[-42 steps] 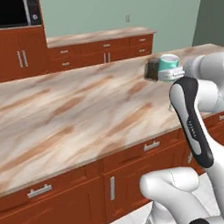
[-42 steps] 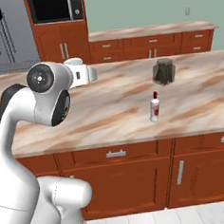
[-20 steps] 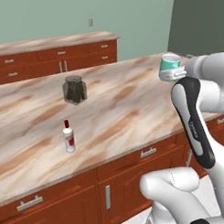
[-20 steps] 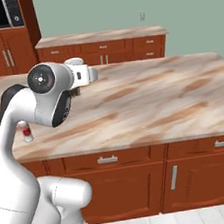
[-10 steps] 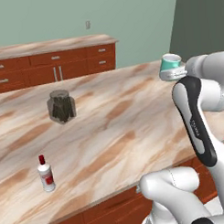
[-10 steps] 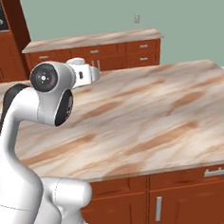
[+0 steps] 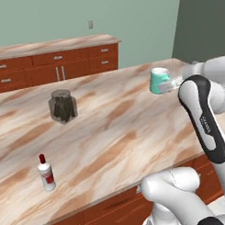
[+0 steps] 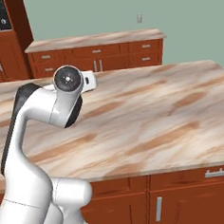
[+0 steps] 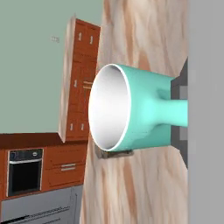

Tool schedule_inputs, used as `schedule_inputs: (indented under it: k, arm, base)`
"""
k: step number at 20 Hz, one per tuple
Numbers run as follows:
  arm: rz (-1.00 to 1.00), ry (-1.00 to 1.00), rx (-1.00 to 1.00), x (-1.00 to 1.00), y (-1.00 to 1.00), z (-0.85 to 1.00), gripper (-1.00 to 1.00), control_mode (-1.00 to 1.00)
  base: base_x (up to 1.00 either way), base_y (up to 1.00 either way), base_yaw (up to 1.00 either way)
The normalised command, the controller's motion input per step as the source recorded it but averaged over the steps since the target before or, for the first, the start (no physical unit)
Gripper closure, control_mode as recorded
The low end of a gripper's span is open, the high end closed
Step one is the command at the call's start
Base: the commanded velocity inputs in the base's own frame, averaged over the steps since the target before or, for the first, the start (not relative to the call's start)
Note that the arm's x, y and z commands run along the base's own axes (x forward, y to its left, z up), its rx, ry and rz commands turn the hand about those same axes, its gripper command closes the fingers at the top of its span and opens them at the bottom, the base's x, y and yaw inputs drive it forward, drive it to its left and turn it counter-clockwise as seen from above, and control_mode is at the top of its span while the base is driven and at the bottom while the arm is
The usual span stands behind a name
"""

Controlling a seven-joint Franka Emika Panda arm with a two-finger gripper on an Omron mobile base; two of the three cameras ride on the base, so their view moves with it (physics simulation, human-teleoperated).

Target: Open the cabinet directly in front. Then move the liquor and the mug to the dining counter with the jar on it.

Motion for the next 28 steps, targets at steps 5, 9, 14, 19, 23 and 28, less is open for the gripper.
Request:
schedule_inputs:
  k: [5, 9, 14, 19, 23, 28]
  arm:
    - [0.19, 0.12, -0.02, 0.18, 0.22, -0.31, 1.0, -1.0]
    - [-0.01, 0.01, -0.03, 0.32, 0.15, -0.11, 1.0, -1.0]
    - [-0.01, 0.08, -0.09, 0.58, 0.47, -0.35, 1.0, -1.0]
    - [0.0, 0.12, -0.05, 0.36, 0.42, -0.4, 1.0, -1.0]
    - [0.02, 0.03, -0.08, 0.24, 0.41, -0.78, 1.0, -1.0]
    - [0.09, 0.0, -0.05, 0.15, 0.26, -0.92, 1.0, -1.0]
  base:
    - [0.0, 0.0, 0.0]
    - [0.0, 0.0, 0.0]
    - [0.0, 0.0, 0.0]
    - [0.0, 0.0, 0.0]
    - [0.0, 0.0, 0.0]
    - [0.0, 0.0, 0.0]
